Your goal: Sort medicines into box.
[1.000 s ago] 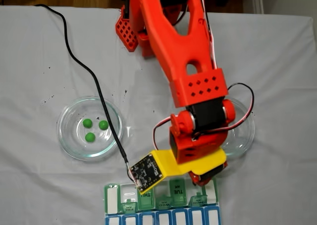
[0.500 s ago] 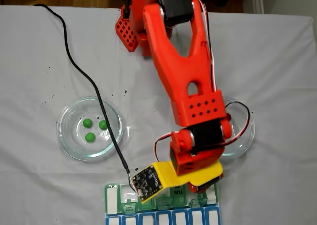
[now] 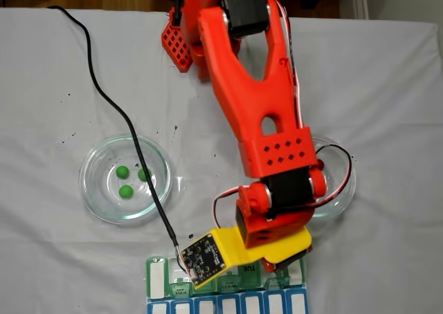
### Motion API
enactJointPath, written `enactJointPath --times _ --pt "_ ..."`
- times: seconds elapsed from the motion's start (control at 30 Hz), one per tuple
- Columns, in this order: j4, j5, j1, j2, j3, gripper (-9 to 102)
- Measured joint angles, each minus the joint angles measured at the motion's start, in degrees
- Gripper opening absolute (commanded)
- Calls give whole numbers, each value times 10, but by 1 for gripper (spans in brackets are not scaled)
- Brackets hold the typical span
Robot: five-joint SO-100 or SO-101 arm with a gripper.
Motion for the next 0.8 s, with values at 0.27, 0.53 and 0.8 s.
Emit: enactJointPath --times 0.27,0.53,0.8 --pt "-16 -8 0 -1 -1 21" --pt "-16 -10 0 -1 -1 17" --pt "16 -17 -11 6 -1 7"
